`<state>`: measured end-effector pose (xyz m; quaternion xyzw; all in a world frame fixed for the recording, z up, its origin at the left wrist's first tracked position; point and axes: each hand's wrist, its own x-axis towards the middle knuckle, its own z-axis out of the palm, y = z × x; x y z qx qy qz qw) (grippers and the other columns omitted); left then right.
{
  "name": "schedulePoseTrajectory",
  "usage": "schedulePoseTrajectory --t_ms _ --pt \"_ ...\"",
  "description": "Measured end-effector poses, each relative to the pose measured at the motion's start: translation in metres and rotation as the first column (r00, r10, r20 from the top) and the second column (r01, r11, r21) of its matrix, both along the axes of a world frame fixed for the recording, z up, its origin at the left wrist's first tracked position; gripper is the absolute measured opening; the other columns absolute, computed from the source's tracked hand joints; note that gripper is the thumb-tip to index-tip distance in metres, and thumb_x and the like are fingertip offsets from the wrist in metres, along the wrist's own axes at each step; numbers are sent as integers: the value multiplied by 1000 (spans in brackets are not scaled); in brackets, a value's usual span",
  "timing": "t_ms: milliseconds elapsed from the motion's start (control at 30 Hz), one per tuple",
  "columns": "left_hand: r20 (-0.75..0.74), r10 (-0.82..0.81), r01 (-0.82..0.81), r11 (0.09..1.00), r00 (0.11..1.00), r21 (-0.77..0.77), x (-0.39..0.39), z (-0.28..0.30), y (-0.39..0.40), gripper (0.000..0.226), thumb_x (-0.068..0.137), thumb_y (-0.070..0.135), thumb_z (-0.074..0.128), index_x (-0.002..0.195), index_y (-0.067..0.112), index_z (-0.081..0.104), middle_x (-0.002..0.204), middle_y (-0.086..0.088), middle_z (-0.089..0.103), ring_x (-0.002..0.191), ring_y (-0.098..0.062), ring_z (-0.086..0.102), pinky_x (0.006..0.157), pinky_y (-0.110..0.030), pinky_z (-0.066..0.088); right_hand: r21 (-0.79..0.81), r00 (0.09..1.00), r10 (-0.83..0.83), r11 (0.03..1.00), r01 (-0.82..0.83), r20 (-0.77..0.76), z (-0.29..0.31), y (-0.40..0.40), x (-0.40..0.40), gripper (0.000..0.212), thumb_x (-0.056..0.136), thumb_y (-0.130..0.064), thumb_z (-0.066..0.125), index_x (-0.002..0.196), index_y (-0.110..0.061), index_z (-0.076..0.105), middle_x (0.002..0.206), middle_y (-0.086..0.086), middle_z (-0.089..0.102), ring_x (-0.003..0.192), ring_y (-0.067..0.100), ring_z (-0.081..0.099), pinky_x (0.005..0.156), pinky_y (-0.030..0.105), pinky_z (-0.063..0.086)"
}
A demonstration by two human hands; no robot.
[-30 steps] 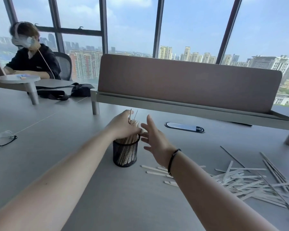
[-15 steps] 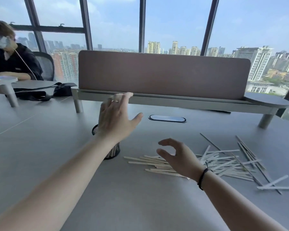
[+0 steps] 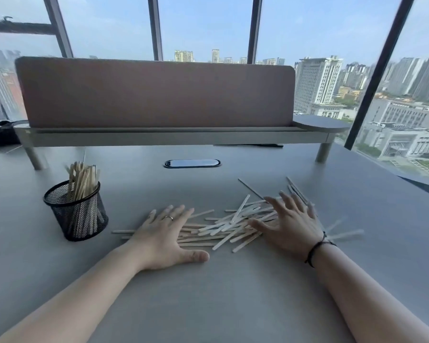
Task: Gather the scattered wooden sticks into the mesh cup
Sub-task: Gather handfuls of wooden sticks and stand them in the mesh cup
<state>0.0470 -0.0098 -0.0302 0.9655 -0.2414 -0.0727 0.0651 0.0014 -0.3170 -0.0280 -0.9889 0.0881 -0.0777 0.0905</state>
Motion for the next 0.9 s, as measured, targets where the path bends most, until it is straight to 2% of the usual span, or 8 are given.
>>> schedulePoseTrajectory --t_ms 167,267,367,467,633,767,900 --pt "35 -10 12 997 999 -71 1 -1 -4 128 55 102 40 158 36 1 167 14 5 152 -6 -3 124 -36 -2 127 957 -280 954 270 72 -5 -24 23 102 67 -97 10 147 -37 35 156 11 36 148 30 22 117 58 10" --pt "53 -28 32 997 998 -72 -1 1 -8 126 57 100 43 158 37 2 166 15 7 152 -6 -1 123 -34 -1 145 942 -334 934 327 24 -9 -34 33 101 70 -93 12 148 -34 34 153 12 40 144 31 29 116 57 15" --pt "49 -43 47 995 998 -85 -2 3 -9 125 57 100 42 158 38 2 166 16 8 152 -5 -1 123 -34 -1 115 967 -255 961 253 3 -10 -35 40 96 75 -90 13 148 -32 35 152 2 43 142 26 33 114 56 21" --pt "54 -54 60 993 997 -103 -2 2 -9 124 57 100 43 157 39 3 166 17 9 152 -4 0 123 -34 -1 102 985 -172 980 168 26 -8 -27 47 84 81 -85 20 143 -32 42 149 -5 49 140 18 37 110 48 27" --pt "65 -64 71 990 996 -121 -2 0 -7 122 58 100 45 157 41 4 165 17 9 152 -4 1 123 -33 -2 96 996 -80 992 76 36 -7 -18 54 69 82 -82 29 127 -36 54 138 -9 58 134 14 43 108 45 31" --pt "61 -75 83 987 995 -140 0 -1 -6 124 57 100 45 157 40 3 166 16 10 152 -4 0 124 -34 -1 102 997 58 993 -62 43 -7 -10 55 56 89 -73 38 130 -38 55 137 -11 59 133 14 47 108 38 32" --pt "60 -91 100 980 994 -174 -2 0 -6 127 55 99 50 157 40 3 166 15 8 152 -3 0 124 -31 0 143 982 181 972 -188 56 -6 5 53 45 91 -65 46 126 -41 58 128 -12 63 122 15 55 104 32 38"
